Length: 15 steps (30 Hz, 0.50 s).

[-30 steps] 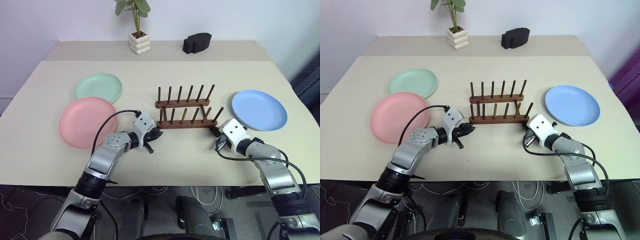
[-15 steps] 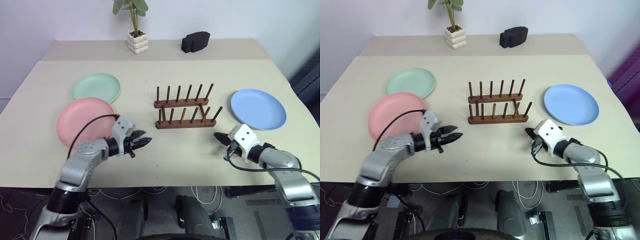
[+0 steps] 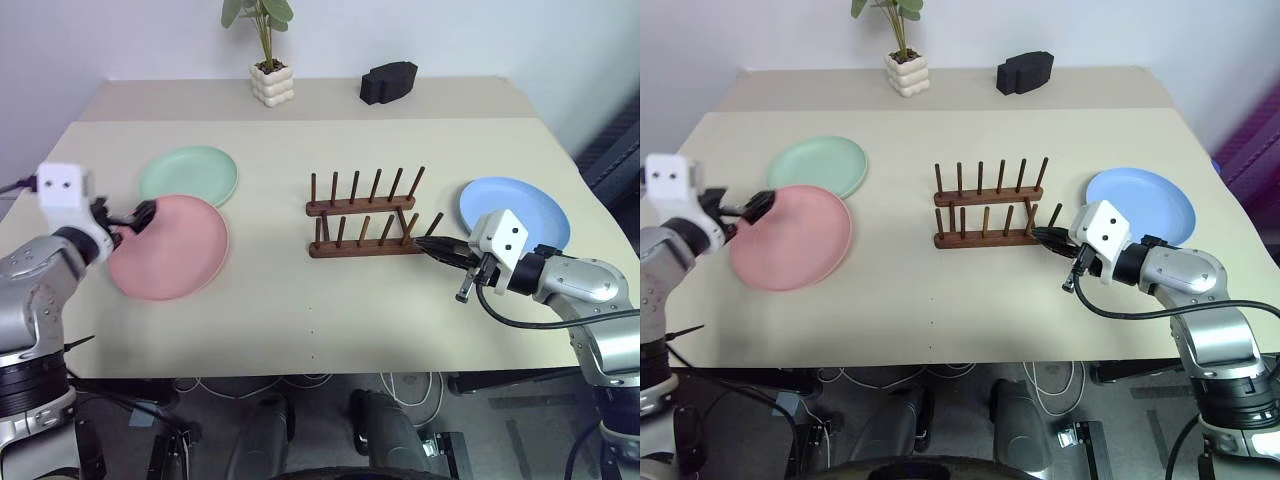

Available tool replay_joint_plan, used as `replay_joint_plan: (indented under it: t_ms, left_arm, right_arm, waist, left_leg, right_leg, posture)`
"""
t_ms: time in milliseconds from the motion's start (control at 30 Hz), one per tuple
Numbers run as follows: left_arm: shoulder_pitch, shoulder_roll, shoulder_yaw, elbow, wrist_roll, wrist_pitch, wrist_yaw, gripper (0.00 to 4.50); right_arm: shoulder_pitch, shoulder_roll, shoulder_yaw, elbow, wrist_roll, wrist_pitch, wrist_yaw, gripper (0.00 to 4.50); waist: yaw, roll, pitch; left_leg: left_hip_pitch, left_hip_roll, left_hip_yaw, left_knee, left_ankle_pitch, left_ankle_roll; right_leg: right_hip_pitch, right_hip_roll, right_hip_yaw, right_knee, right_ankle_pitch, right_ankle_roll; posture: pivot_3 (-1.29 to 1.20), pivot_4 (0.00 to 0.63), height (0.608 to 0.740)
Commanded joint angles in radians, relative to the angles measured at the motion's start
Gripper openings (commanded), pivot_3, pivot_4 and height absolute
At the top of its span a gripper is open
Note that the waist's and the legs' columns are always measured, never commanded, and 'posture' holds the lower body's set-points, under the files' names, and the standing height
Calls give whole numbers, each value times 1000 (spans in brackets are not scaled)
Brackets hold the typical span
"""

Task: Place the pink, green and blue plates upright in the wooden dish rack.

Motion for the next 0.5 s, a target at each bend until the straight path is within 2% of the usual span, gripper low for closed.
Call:
replay_joint_plan:
  t_ms: [33,300,400,500]
  left_arm:
    - [26,13,78,-25,0,81,51,4481]
    - [79,-57,90,-8,-42,166,57,4481]
    - [77,-85,83,15,-58,176,49,3669]
    - [88,-94,83,22,-57,161,49,2166]
  right_arm:
    - [-40,-21,-3,-44,45,19,39,0]
    - [-52,-12,37,-75,47,37,61,0]
    - [-48,-7,46,-84,44,33,51,0]
    - [-45,-4,47,-87,41,32,43,0]
  waist:
    - [2,-1,1]
    - [6,-2,0]
    - [3,-2,0]
    - [3,-2,0]
  left_leg:
    - [0,0,0,0,0,0]
    - [0,0,-1,1,0,0]
    - [-1,0,-1,0,0,0]
    - [-1,0,-1,0,0,0]
  right_leg:
    - [0,0,0,0,0,0]
    - [0,-1,0,-1,0,-1]
    - [0,-1,0,0,0,-1]
    - [-1,-1,0,0,0,-1]
  posture:
    - [0,150,736]
    - [0,150,736]
    - [0,150,736]
    - [0,150,736]
